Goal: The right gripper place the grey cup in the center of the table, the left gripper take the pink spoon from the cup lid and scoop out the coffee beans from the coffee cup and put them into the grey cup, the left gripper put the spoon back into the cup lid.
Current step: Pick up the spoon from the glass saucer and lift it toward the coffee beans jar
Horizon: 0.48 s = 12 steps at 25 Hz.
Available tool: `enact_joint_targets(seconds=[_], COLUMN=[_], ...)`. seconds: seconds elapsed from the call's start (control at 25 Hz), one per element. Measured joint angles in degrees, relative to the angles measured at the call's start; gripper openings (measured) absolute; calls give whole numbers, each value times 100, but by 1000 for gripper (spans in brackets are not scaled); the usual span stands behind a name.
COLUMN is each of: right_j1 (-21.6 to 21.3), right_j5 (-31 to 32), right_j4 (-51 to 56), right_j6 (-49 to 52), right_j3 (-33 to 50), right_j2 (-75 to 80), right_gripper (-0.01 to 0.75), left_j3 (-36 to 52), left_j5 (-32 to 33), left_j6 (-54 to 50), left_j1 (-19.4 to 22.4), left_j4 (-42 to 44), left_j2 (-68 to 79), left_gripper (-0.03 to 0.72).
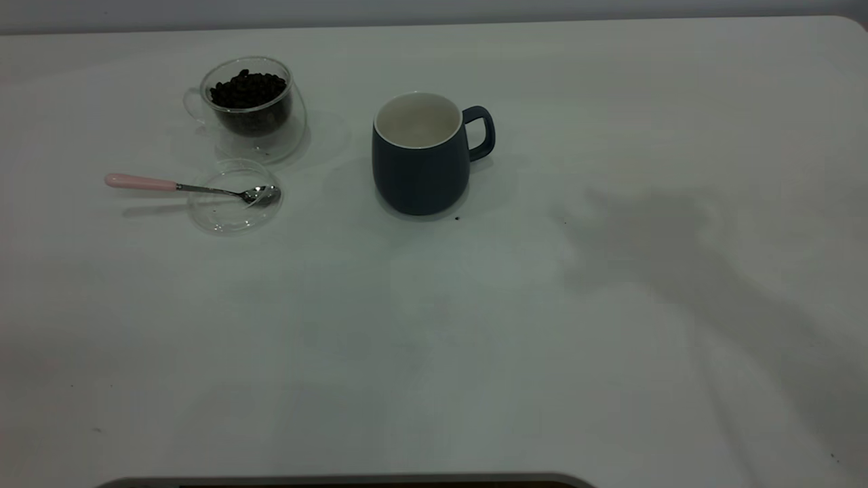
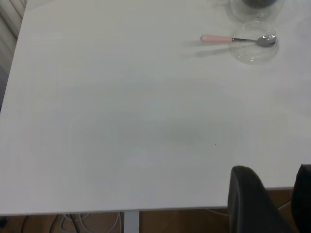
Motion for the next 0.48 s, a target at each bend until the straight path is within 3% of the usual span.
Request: enact_joint_targets(seconds=[0.16, 0.36, 0.48], right_j1=[6, 6, 1], right_j5=[1622, 3492, 4042], right_j4=[-2036, -6649, -8339], right_j6=[1988, 5894, 7477], right_j3=[412, 551, 985], right_j2=[-1447, -3157, -3960], right_gripper=[382, 388, 390], left_j3=[0, 0, 0], left_j5=[0, 0, 0], left_j6=[0, 0, 0], left_j1=[0, 0, 0], left_j4=[0, 0, 0], left_j2=[0, 0, 0], left_gripper=[282, 282, 282])
